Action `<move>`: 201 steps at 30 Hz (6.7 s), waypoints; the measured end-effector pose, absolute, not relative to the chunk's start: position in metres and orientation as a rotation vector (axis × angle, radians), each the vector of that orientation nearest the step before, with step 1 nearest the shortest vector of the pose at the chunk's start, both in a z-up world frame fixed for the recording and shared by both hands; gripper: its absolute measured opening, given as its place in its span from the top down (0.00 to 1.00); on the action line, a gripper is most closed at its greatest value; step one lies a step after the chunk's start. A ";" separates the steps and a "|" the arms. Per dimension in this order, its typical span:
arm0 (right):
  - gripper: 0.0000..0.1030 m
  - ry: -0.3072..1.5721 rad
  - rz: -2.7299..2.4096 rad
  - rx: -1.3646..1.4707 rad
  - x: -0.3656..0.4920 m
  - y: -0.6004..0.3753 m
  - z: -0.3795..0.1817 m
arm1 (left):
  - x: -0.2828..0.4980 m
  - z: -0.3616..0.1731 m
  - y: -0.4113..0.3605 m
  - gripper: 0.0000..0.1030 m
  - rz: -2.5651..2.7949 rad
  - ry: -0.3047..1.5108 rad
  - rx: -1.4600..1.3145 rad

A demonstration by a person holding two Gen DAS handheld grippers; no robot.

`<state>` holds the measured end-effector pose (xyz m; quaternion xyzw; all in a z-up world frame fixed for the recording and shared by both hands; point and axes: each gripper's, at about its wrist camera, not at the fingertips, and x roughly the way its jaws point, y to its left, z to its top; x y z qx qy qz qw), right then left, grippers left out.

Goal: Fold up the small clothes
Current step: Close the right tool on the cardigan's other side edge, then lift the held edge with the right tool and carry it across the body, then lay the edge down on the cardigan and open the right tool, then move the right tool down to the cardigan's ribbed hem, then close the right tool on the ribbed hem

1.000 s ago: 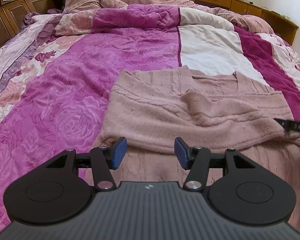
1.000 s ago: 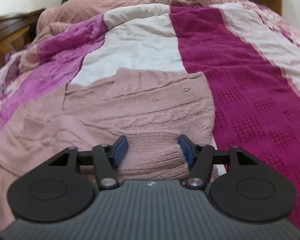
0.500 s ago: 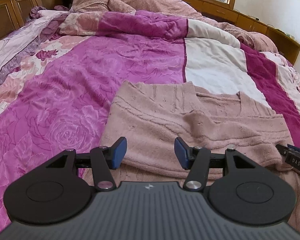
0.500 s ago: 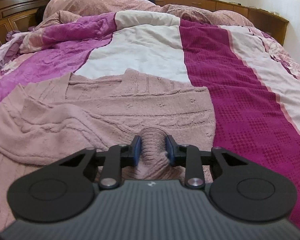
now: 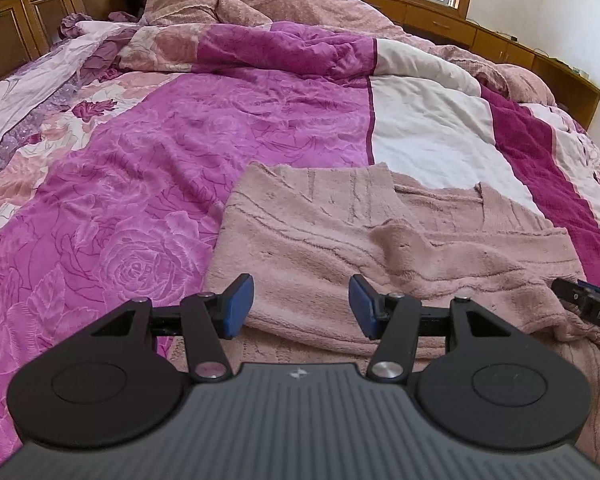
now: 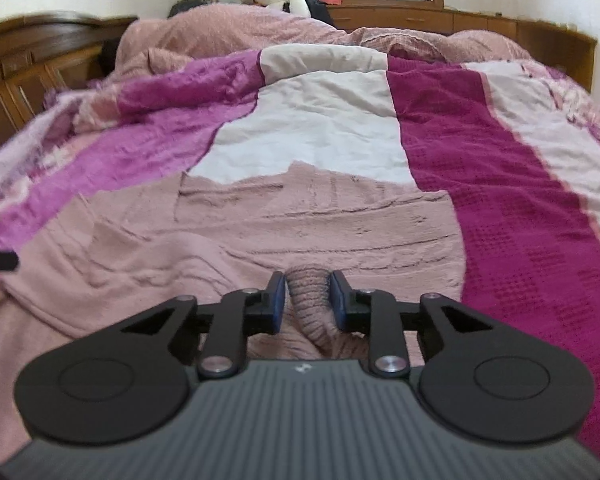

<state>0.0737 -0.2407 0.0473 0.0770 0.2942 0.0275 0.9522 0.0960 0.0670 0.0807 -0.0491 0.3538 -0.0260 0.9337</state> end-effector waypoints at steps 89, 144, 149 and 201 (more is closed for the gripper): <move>0.51 0.766 -0.111 0.275 0.101 -0.323 0.037 | 0.163 0.031 0.052 0.39 0.007 0.689 0.080; 0.41 0.804 0.389 -0.084 -0.072 -0.221 0.089 | -0.054 0.085 0.068 0.25 -0.239 0.800 0.226; 0.41 0.876 0.446 -0.161 -0.080 -0.208 0.076 | -0.066 0.073 0.069 0.25 -0.260 0.854 0.258; 0.88 0.774 0.461 -0.355 -0.095 -0.177 0.073 | -0.107 0.053 0.007 0.25 -0.596 0.835 0.428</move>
